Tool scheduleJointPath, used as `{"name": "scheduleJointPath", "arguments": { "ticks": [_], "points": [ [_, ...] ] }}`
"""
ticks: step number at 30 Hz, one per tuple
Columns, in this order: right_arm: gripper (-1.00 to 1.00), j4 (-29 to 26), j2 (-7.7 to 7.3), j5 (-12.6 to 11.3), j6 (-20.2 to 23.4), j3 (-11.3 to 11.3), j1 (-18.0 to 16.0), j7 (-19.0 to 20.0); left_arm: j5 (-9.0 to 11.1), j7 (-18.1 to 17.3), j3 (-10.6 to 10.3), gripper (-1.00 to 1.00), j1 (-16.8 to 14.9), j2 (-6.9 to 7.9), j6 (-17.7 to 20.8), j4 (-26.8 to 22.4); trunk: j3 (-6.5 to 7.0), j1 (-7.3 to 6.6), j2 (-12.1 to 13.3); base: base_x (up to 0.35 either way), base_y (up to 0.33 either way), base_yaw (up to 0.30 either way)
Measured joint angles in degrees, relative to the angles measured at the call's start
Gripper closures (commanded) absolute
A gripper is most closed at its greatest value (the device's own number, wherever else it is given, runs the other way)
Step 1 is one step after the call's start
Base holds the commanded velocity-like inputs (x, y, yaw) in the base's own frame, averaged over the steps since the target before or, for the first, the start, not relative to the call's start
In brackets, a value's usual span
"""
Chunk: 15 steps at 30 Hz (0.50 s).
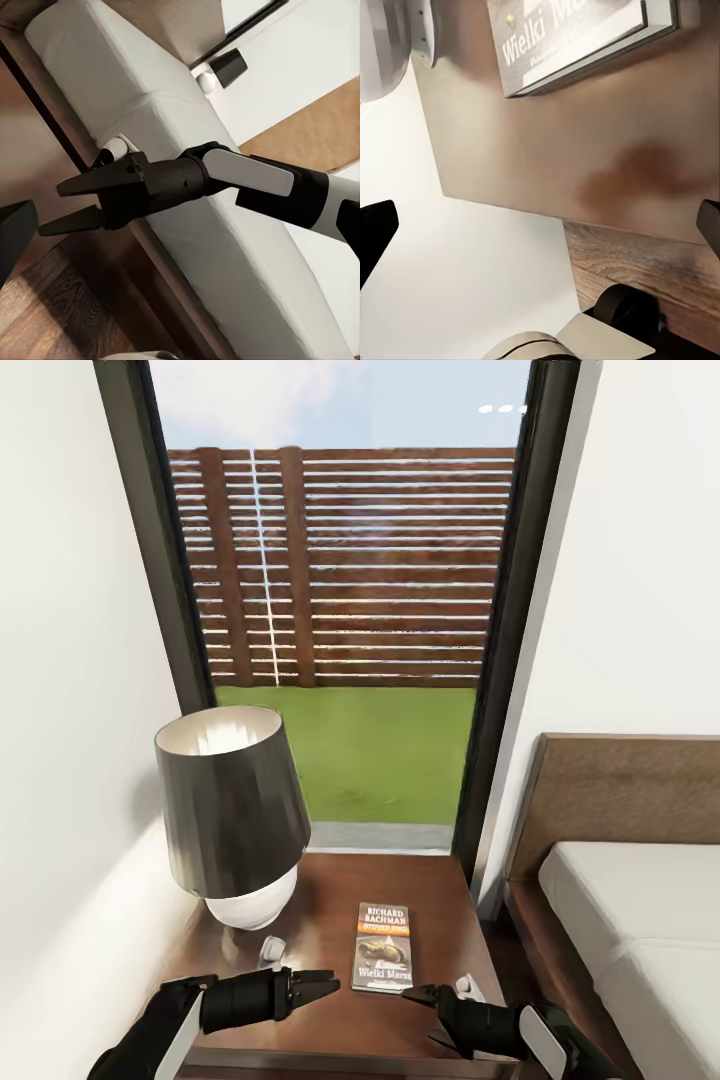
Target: In the bedroom, move the book from the bed onto either nightstand, and place the two sandals side by side next to the bed.
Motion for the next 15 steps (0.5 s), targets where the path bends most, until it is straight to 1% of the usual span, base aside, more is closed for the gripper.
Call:
{"name": "scheduleJointPath", "arguments": {
  "ticks": [15],
  "points": [
    [-1.00,0.0,0.25,0.0,-0.1,0.0,0.0,0.0,0.0,0.0,0.0,-1.00,0.0,-0.07,0.0,0.0,2.69,-3.30,6.0,0.000,0.000,0.000]
  ]
}}
